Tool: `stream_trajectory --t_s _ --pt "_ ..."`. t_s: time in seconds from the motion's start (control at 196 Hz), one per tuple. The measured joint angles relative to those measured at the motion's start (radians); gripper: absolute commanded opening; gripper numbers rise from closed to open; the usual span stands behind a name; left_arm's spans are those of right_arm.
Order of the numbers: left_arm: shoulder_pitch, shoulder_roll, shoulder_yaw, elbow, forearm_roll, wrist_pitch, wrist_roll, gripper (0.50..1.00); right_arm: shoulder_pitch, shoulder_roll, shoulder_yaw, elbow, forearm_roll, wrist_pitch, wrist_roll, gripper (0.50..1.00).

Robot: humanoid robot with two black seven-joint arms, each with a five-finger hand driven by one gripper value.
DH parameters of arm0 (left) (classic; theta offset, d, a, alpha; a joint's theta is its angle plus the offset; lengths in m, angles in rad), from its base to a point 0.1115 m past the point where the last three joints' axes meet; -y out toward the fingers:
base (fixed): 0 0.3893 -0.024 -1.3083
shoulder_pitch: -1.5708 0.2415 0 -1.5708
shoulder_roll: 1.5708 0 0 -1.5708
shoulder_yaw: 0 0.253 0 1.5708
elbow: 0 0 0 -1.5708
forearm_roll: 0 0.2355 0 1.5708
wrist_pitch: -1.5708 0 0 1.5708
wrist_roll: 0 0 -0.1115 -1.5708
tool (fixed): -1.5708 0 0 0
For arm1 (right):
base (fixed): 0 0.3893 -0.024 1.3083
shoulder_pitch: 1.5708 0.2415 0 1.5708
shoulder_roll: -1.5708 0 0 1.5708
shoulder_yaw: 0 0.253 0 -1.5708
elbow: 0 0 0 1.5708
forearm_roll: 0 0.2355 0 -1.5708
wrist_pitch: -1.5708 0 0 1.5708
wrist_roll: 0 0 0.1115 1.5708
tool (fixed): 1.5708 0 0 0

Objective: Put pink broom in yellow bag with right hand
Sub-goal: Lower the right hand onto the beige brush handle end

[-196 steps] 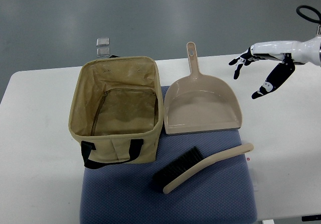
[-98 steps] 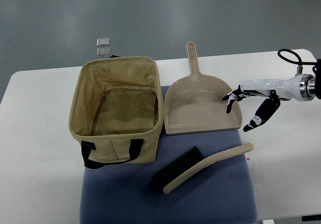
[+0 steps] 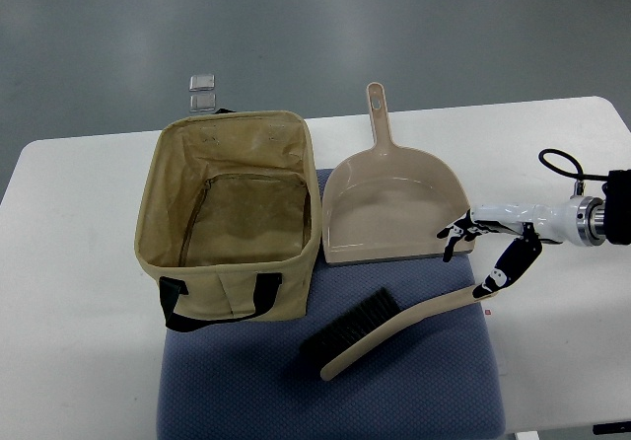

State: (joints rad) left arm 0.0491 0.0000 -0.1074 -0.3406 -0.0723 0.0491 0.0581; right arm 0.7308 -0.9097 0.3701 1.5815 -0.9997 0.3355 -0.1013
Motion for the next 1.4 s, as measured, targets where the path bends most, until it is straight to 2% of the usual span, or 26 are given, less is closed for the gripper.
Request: stream_trajectory --t_s 0.367,0.632,0.897,0.943,1.045,1.208,1.325,1.401 --pt "0.0 0.0 0.0 0.002 0.0 0.0 0.0 1.0 -0.058 0.043 0.001 -0.008 -0.024 -0.059 0.002 0.926" --pt "0.0 0.0 -0.001 0.002 0.0 0.0 0.0 1.0 -0.088 0.048 0.004 -0.01 -0.047 -0.066 0.011 0.913" --pt "0.0 0.0 -0.001 0.005 0.0 0.0 0.0 1.0 -0.106 0.055 0.006 -0.011 -0.069 -0.086 0.028 0.864" --pt "0.0 0.0 -0.001 0.006 0.0 0.0 0.0 1.0 -0.108 0.059 0.006 -0.011 -0.071 -0.088 0.03 0.836" --pt "0.0 0.0 0.0 0.008 0.0 0.0 0.0 1.0 -0.115 0.065 0.006 -0.012 -0.08 -0.09 0.034 0.827" --pt "0.0 0.0 -0.001 0.011 0.0 0.0 0.0 1.0 -0.128 0.071 0.007 -0.014 -0.092 -0.09 0.046 0.766" --pt "0.0 0.0 -0.001 0.011 0.0 0.0 0.0 1.0 -0.14 0.076 0.008 -0.014 -0.094 -0.09 0.054 0.754" --pt "0.0 0.0 -0.002 0.011 0.0 0.0 0.0 1.0 -0.149 0.077 0.009 -0.014 -0.094 -0.09 0.056 0.719"
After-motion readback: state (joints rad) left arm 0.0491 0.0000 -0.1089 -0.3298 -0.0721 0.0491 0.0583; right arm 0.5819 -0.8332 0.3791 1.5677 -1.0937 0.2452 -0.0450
